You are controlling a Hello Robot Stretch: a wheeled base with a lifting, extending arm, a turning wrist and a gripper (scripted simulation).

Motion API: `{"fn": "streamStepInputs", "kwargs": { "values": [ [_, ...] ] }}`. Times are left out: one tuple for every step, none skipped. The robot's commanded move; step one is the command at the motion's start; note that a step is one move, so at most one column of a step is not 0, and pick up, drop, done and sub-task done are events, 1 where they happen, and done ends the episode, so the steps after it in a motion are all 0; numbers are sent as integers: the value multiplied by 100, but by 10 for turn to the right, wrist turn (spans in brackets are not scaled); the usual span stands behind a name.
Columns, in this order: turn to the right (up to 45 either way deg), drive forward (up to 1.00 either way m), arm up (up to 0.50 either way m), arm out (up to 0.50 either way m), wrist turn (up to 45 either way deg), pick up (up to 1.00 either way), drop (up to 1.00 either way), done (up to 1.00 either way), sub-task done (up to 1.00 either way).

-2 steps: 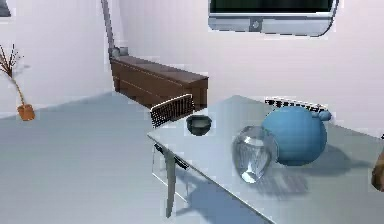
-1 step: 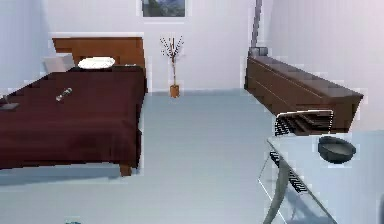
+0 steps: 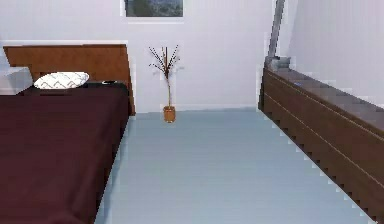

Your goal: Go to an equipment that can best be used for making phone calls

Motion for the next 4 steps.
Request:
{"fn": "streamStepInputs", "kwargs": {
  "values": [
    [-30,0,0,0,0,0,0,0,0],
    [0,35,0,0,0,0,0,0,0],
    [-30,0,0,0,0,0,0,0,0],
    [0,60,0,0,0,0,0,0,0]
  ]
}}
